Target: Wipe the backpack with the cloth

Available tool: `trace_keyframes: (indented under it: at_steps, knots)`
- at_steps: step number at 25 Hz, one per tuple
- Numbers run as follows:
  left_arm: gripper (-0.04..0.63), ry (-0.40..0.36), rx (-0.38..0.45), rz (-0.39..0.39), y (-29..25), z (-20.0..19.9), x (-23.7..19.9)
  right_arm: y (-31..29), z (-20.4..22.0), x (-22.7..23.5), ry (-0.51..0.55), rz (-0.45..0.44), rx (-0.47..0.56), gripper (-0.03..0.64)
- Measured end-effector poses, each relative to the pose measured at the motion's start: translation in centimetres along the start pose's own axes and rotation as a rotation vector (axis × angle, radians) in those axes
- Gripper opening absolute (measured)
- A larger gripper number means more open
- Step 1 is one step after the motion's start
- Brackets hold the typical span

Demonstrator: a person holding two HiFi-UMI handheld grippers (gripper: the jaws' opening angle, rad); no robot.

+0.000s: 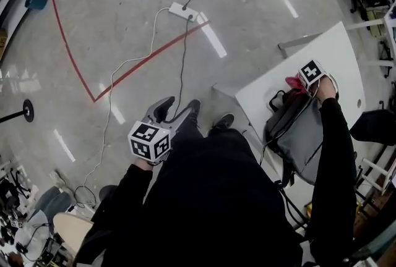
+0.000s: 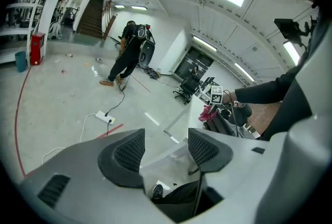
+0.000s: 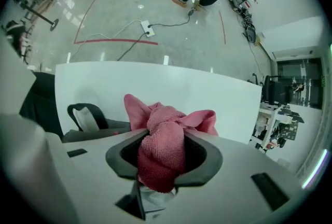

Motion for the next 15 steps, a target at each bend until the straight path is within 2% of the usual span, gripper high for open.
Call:
trace_keyframes:
  at_steps: [3, 8, 9, 11, 13, 15]
  knots:
    - [0.275, -0.003, -0.026, 0.060, -1.0, 0.4, 0.5, 2.1, 0.7, -4.6, 0.047, -0.050, 0.058, 0.149]
    - [0.273, -0.107, -0.066, 0.193, -4.5, -2.2, 1.8, 5.0, 2.1, -17.3, 0.277, -0.135, 0.125, 0.149]
    - [0.273, -0.129, -0.069, 0.218, -5.1, -2.9, 2.1, 5.0, 2.7, -19.8, 0.326, -0.130, 0.120, 0.149]
    - [0.274, -0.171, -0.076, 0.265, -6.2, -4.3, 3.0, 5.0, 3.9, -23.4, 0.425, -0.064, 0.107, 0.149]
    - [0.273, -0.204, -0.094, 0.293, -7.0, -4.8, 4.2, 5.2, 4.8, -25.3, 0.508, 0.017, 0.106, 0.149]
    - [0.273, -0.224, -0.120, 0.297, -7.0, -4.3, 4.7, 5.6, 5.0, -26.8, 0.554, 0.027, 0.125, 0.149]
Point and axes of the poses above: the fingertips, and each gripper's own axes: y backward along the fingers, x to its right, z out of its underside, the point moved 5 cm from there along y, backward along the fingers, and after that the axes turned 3 degrees about z, right-handed, at the moved point
